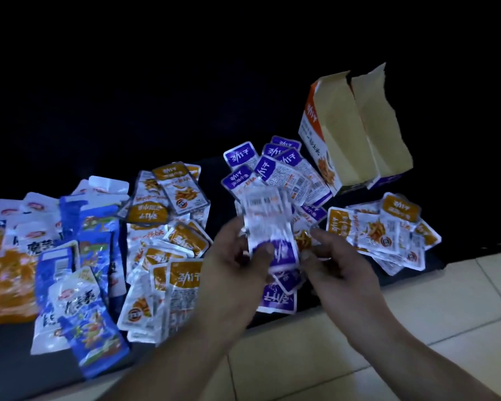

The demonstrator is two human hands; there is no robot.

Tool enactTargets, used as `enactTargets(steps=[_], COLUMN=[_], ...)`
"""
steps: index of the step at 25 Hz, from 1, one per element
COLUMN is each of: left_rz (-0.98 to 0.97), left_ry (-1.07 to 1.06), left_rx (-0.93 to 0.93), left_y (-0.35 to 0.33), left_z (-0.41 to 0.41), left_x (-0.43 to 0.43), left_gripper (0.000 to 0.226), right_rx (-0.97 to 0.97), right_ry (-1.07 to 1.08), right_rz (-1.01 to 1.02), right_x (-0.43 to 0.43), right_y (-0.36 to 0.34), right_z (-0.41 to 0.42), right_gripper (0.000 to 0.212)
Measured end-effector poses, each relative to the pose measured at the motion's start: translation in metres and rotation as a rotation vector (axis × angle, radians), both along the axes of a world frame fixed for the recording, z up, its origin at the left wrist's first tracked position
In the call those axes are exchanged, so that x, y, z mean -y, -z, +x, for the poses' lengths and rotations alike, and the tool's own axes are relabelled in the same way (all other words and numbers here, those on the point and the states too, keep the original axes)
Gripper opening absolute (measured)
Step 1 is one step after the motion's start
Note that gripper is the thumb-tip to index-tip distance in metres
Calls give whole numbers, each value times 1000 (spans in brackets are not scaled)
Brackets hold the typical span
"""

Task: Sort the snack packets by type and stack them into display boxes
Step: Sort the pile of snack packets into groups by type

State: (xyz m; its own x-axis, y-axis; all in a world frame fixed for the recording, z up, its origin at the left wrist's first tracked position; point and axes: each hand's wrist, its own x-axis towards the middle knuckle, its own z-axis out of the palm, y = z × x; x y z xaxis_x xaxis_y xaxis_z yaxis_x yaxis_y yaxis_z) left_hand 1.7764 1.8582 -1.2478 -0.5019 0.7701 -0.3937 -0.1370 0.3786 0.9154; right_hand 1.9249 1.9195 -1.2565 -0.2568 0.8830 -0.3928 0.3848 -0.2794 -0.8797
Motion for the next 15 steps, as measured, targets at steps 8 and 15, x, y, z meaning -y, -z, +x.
enactTargets(steps=[8, 15], left_rz=[-82, 271], left_ry=[79, 655], left_rx=[-254, -915], left_y=[8, 29], left_z=[12, 58], left_x=[-2, -72], left_gripper=[27, 38], right_rx=[472, 664], right_ry=[15, -242], right_rz=[475, 377], right_x=[-62, -94], right_y=[32, 53], right_z=[76, 128], right_gripper=[25, 108])
